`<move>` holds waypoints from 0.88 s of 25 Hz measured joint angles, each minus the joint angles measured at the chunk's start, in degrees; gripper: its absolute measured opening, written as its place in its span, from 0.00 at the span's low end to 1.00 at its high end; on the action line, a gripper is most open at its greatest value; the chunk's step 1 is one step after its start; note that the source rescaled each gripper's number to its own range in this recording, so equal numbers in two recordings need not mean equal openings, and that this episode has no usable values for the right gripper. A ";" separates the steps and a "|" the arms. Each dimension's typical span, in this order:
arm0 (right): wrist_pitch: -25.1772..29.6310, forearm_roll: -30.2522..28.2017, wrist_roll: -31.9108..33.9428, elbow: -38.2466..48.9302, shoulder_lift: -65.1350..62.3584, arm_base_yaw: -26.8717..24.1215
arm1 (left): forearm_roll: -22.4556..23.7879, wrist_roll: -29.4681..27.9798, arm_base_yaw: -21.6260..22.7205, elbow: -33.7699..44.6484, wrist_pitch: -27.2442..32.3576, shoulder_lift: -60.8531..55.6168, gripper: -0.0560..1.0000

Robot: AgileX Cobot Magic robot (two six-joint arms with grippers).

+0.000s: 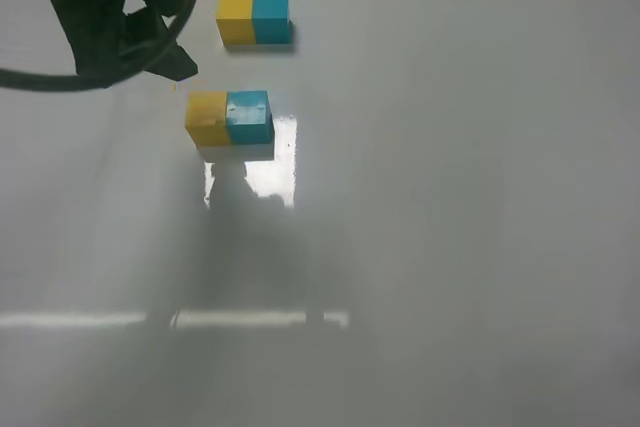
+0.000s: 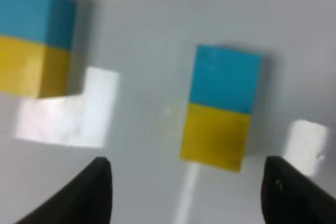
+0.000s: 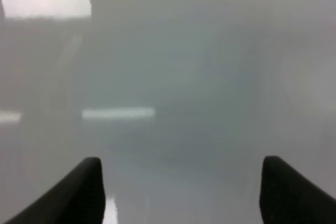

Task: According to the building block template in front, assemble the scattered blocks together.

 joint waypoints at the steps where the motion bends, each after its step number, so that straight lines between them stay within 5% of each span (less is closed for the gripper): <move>1: 0.00 0.00 0.00 0.00 0.00 0.00 | 2.41 -2.42 0.00 0.00 0.00 -1.41 0.77; 6: 0.00 0.00 0.00 0.00 0.00 0.00 | 15.47 -12.36 0.12 0.00 2.58 -7.76 0.78; 12: 0.00 0.00 0.00 0.00 0.00 0.00 | 19.17 -18.53 4.39 3.71 3.61 -16.91 0.78; 18: 0.00 0.00 0.00 0.00 0.00 0.00 | 17.54 -24.49 13.13 16.10 3.66 -29.01 0.77; 22: 0.00 0.00 0.00 0.00 0.00 0.00 | 13.59 -25.84 23.22 26.83 3.78 -39.03 0.77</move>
